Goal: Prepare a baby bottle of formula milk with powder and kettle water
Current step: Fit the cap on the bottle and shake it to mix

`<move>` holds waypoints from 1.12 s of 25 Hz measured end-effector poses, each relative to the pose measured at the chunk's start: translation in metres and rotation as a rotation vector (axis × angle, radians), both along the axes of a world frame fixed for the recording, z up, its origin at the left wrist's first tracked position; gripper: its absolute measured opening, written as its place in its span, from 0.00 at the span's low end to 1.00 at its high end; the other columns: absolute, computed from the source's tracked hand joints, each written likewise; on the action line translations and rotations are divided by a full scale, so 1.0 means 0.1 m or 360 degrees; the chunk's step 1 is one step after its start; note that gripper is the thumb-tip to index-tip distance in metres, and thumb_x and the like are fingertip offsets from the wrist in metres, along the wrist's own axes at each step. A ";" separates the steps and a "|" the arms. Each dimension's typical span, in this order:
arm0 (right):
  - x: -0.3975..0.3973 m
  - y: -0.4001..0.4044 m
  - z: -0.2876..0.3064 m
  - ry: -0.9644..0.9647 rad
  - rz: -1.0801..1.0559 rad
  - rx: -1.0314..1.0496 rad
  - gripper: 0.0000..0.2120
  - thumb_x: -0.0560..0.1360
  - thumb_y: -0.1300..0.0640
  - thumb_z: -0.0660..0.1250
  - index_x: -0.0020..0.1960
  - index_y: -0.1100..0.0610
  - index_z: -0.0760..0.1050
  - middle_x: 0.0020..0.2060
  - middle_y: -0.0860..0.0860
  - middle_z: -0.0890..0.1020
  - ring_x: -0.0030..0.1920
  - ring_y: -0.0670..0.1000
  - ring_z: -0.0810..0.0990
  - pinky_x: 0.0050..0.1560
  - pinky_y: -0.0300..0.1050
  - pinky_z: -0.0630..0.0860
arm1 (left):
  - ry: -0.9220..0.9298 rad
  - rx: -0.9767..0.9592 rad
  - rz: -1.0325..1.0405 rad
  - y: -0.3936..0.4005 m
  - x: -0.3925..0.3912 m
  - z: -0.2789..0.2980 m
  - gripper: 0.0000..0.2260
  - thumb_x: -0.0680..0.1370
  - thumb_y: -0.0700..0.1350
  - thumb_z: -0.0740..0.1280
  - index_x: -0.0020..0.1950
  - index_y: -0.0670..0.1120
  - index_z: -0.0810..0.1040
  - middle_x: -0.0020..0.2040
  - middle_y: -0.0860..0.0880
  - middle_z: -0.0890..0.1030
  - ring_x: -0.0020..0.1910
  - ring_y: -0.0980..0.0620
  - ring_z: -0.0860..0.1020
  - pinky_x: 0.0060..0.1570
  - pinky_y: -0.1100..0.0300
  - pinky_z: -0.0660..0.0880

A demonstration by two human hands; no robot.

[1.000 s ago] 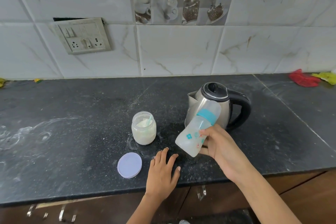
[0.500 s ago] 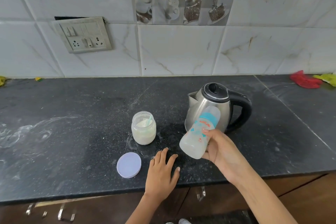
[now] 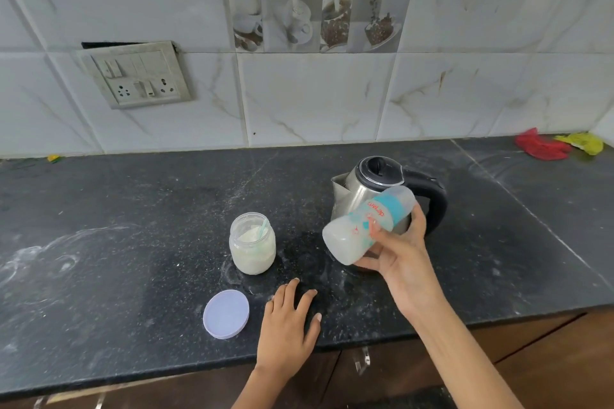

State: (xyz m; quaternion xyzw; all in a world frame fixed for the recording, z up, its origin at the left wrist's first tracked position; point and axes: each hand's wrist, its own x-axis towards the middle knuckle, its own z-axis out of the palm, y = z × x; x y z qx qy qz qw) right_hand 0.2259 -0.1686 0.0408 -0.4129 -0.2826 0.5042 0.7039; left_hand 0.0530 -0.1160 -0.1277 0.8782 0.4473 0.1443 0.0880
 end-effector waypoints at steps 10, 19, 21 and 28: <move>-0.10 0.05 -0.02 -0.0137 0.0229 -0.0045 0.39 0.66 0.64 0.77 0.66 0.36 0.65 0.55 0.54 0.83 0.56 0.60 0.83 0.40 0.59 0.83 | -0.0059 0.0026 -0.0048 0.01 0.02 -0.02 0.19 0.78 0.56 0.58 0.67 0.52 0.69 0.67 0.46 0.74 0.65 0.43 0.73 0.59 0.49 0.74; -0.05 0.05 -0.06 -0.0144 0.0202 -0.0030 0.39 0.66 0.63 0.77 0.66 0.35 0.64 0.56 0.54 0.82 0.56 0.59 0.83 0.40 0.58 0.83 | -0.0054 0.0013 -0.0081 0.04 0.02 -0.06 0.22 0.80 0.56 0.55 0.72 0.50 0.66 0.73 0.47 0.68 0.73 0.44 0.65 0.71 0.45 0.64; 0.04 0.06 -0.03 0.0034 -0.0004 0.0049 0.37 0.70 0.65 0.72 0.70 0.39 0.62 0.59 0.54 0.80 0.57 0.59 0.83 0.42 0.59 0.83 | -0.0041 0.0013 -0.0024 0.06 0.02 -0.07 0.24 0.80 0.57 0.52 0.75 0.51 0.64 0.76 0.48 0.60 0.76 0.46 0.58 0.73 0.47 0.59; 0.05 0.03 -0.02 -0.0004 0.0015 0.0046 0.33 0.70 0.62 0.73 0.68 0.41 0.64 0.57 0.52 0.82 0.56 0.59 0.83 0.40 0.58 0.83 | -0.0043 -0.0015 -0.0031 0.06 0.00 -0.09 0.24 0.80 0.57 0.55 0.75 0.51 0.64 0.77 0.47 0.59 0.77 0.46 0.58 0.74 0.47 0.58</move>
